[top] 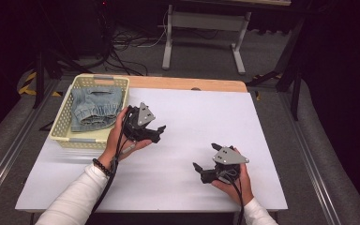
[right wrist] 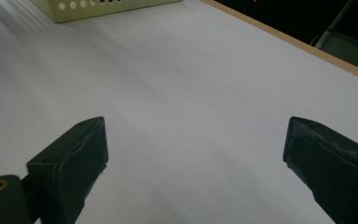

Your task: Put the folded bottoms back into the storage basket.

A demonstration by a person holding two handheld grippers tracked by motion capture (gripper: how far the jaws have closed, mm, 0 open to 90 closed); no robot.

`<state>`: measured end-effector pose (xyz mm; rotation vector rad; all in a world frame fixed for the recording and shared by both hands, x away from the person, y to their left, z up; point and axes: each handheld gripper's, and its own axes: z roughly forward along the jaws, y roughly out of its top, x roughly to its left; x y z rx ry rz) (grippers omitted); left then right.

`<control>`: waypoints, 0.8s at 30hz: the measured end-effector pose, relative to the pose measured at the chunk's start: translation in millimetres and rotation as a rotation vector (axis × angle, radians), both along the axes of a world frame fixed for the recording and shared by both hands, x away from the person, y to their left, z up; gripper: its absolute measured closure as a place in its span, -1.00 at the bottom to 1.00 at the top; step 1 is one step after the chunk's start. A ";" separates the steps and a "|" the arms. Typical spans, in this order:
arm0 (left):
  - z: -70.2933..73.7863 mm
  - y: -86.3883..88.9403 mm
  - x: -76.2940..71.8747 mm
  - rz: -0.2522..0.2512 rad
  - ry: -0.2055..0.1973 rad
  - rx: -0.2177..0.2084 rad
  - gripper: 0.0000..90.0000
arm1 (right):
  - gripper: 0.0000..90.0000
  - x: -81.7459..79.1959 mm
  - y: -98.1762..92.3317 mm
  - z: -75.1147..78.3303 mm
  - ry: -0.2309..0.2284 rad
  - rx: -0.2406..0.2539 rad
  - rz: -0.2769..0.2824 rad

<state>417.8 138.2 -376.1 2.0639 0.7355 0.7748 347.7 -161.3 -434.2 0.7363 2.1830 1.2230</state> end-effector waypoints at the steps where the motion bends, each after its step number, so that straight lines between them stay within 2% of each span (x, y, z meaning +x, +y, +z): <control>1: -0.2 -0.4 -2.0 -0.007 -0.005 0.001 -0.75 | -0.85 -0.1 -0.3 0.4 -0.002 0.000 0.000; 6: -5.4 -3.3 -12.9 -0.024 -0.020 0.002 -0.75 | -0.85 -0.1 -1.8 1.2 -0.003 0.010 -0.003; 16: -17.6 -2.8 -26.4 -0.054 -0.015 0.000 -0.75 | -0.85 -0.4 -0.2 0.2 -0.002 0.009 0.001; 20: -22.3 0.5 -32.1 -0.062 -0.006 -0.017 -0.75 | -0.85 -0.4 1.0 -0.7 0.000 0.004 0.004; 24: -26.5 0.1 -38.7 -0.072 -0.015 -0.005 -0.75 | -0.85 -0.9 1.7 -1.2 -0.004 -0.001 0.005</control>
